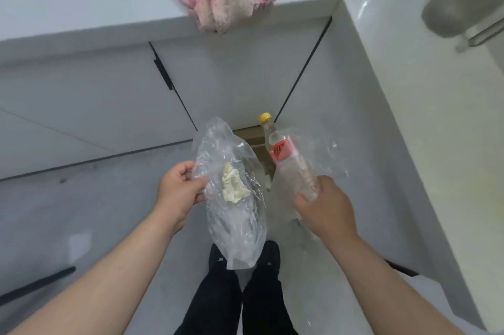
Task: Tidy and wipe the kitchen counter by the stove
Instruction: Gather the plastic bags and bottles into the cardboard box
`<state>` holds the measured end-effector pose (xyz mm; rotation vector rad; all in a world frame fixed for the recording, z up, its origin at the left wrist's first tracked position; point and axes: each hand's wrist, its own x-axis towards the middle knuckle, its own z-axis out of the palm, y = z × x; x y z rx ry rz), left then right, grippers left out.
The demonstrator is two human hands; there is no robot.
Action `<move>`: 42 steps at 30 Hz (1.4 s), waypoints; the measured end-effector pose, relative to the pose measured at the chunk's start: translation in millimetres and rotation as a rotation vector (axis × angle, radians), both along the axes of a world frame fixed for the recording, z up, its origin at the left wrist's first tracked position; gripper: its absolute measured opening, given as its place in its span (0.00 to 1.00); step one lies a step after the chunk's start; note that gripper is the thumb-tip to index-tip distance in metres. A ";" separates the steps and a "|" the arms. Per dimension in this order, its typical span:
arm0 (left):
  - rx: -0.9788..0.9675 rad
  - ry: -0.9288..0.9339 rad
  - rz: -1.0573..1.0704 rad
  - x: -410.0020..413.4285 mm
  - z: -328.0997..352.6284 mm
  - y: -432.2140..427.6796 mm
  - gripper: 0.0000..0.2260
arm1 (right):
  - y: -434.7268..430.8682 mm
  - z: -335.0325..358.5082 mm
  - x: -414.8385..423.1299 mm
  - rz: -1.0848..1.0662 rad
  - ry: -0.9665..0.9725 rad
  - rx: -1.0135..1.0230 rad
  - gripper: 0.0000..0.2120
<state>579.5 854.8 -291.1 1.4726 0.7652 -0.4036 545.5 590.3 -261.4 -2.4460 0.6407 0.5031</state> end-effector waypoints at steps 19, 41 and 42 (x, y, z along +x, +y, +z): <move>0.074 0.117 -0.045 45.6 -345.2 -73.2 0.13 | -19.0 -345.4 25.5 -0.168 0.047 0.070 0.10; 0.201 0.026 -0.304 53.5 -482.6 -130.3 0.18 | -28.0 -541.5 40.3 -0.024 0.017 0.265 0.36; 0.211 0.014 -0.322 51.6 -480.6 -128.3 0.22 | -28.2 -542.8 40.2 -0.011 0.023 0.273 0.38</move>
